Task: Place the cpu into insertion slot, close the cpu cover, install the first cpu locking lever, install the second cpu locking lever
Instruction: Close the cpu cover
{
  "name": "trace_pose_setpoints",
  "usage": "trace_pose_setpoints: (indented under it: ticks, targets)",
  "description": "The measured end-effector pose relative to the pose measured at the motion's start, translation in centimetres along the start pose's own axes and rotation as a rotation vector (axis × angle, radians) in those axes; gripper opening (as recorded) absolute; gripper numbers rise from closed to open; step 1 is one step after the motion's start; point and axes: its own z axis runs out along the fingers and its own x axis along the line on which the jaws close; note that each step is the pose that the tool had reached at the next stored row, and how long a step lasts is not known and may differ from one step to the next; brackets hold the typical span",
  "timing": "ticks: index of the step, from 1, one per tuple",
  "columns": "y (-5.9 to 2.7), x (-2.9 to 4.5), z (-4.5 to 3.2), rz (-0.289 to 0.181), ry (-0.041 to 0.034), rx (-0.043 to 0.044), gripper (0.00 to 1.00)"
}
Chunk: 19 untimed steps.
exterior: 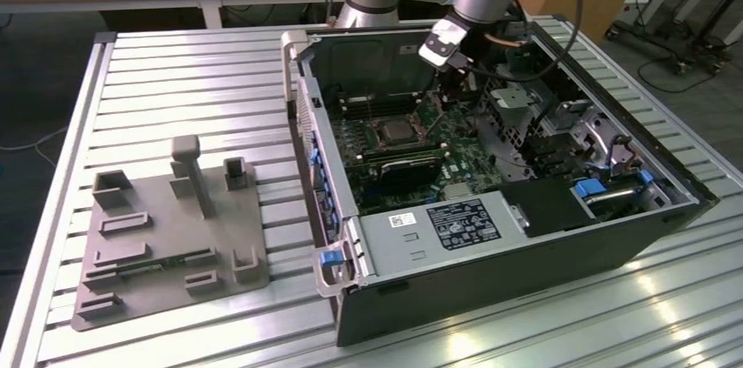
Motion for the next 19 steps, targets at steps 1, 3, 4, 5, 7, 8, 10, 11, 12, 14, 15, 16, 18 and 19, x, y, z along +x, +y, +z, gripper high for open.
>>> trace_pose_setpoints:
  ticks: [1, 3, 4, 5, 7, 8, 10, 11, 12, 14, 15, 16, 18, 19]
  targets:
    - [-0.05, 0.0, 0.0, 0.0, 0.0, 0.0, 0.1]
    - [-0.15, 0.0, 0.0, 0.0, 0.0, 0.0, 0.1]
    - [-0.19, 0.0, 0.0, 0.0, -0.0001, 0.0, 0.1]
    - [-0.23, 0.0, 0.0, 0.0, -0.0001, 0.0, 0.1]
    - [-0.3, 0.0, 0.0, 0.0, 0.0, 0.0, 0.1]
    - [-0.34, 0.0, 0.0, 0.0, 0.0, 0.0, 0.1]
    - [-0.4, 0.0, 0.0, 0.0, -0.0001, 0.0, 0.1]
    - [-0.42, 0.0, 0.0, 0.0, -0.0001, 0.0, 0.1]
    - [-0.44, 0.0, 0.0, 0.0, 0.0, 0.0, 0.1]
    - [-0.48, 0.0, 0.0, 0.0, -0.0001, 0.0, 0.1]
    - [-0.51, 0.0, 0.0, 0.0, -0.0001, 0.0, 0.1]
    - [-0.55, 0.0, 0.01, 0.0, 0.0, 0.0, 0.1]
    - [-0.64, 0.0, 0.01, 0.0, 0.0, 0.0, 0.1]
    - [-0.69, 0.0, 0.01, 0.0, -0.0001, 0.0, 0.1]
